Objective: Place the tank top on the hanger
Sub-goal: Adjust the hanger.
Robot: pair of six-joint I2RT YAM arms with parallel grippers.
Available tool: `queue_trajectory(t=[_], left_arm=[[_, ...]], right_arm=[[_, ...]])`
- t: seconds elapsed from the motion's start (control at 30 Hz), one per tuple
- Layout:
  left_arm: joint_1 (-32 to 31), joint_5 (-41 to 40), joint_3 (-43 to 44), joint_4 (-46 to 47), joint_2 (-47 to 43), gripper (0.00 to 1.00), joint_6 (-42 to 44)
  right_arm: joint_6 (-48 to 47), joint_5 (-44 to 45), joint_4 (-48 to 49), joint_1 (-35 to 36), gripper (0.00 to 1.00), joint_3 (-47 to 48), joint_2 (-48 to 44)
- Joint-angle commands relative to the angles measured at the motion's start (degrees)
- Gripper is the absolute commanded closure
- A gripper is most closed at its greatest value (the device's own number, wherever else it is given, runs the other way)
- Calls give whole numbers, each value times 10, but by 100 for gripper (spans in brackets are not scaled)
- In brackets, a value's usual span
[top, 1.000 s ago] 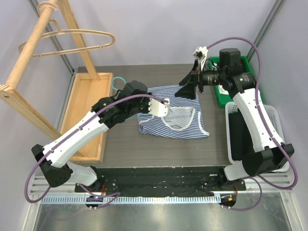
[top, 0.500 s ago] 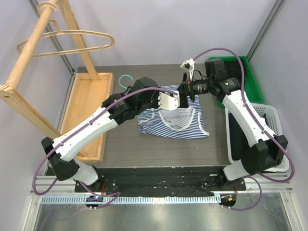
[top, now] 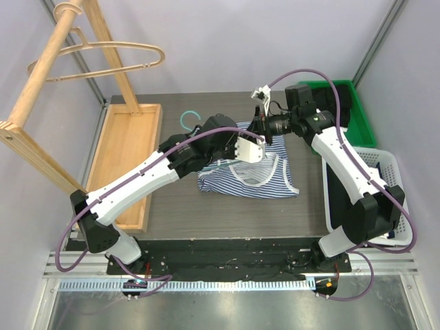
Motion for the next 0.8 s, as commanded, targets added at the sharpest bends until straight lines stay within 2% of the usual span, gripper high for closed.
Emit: queue_trajectory(t=[0.0,0.1,0.27,0.37,0.4,0.47,0.5,0.57,0.7,0.77], left_arm=[[-7,-10,30,17,5,100,0],[-7,-12,33,20,5,100,1],[-8,-14,33,19,1,100,7],[-9,-14,31,18,0,100,7],[-11,-14,29,16,0,100,7],[-13,-14,27,13,2,100,8],[-15,-15,26,13,3,100,9],[-16,-20,28,15,6,100,11],[-18,-35,30,27,9,100,16],[-18,-44,32,36,10,96,17]], right_arm=[[-10,-10,17,14,21,-9,1],[-25,-9,4,13,30,-14,1],[-66,-1,-47,18,35,-21,1],[-78,3,-56,21,47,-24,-1],[-79,5,-56,22,59,-25,-1],[-80,6,-56,24,71,-27,-4],[-80,7,-56,25,84,-27,-5],[-81,10,-57,28,99,-29,-7],[-82,23,-59,28,99,-33,-14],[-83,42,-57,28,99,-32,-17]])
